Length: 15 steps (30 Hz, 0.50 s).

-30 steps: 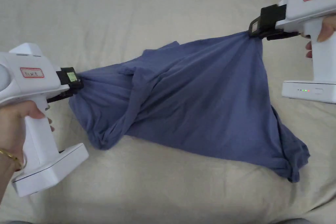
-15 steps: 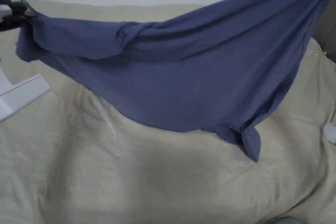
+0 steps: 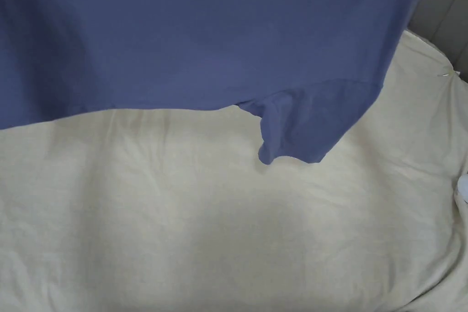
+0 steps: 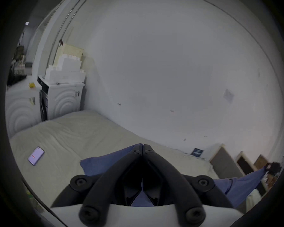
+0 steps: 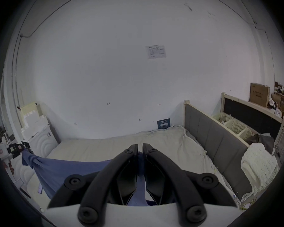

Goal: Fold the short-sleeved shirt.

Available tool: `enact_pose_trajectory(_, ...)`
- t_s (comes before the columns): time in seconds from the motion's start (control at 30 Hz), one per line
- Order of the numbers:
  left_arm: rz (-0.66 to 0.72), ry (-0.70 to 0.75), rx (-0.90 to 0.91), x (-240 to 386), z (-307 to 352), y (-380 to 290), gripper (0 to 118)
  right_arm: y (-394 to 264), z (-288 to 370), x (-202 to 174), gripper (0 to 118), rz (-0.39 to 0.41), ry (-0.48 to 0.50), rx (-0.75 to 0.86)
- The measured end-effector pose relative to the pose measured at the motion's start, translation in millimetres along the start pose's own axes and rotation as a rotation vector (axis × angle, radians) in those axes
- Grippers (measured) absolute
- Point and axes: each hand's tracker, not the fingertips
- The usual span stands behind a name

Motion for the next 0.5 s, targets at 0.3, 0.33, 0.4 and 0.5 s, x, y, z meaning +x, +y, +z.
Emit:
enact_pose_trajectory(0.3, -0.062, 0.139, -0.029, 33.5, -112.8, -8.2, 0, 13.7, -115.2, -41.0, 6, 0.039, -0.099, 0.034)
enact_pose_trajectory(0.33, -0.070, 0.145, -0.027, 37.4, -124.5, -10.2, 0, 12.7, -127.0, -42.6, 6, 0.037, -0.114, 0.048)
enact_pose_trajectory(0.4, -0.070, 0.148, 0.003, 41.6, -146.1, -12.2, 0, 9.7, -144.9, -46.4, 6, 0.056, -0.137, 0.094)
enact_pose_trajectory(0.5, -0.079, 0.154, 0.032, 50.1, -170.6, -19.3, 0, 1.8, -167.5, -49.2, 6, 0.082, -0.164, 0.131)
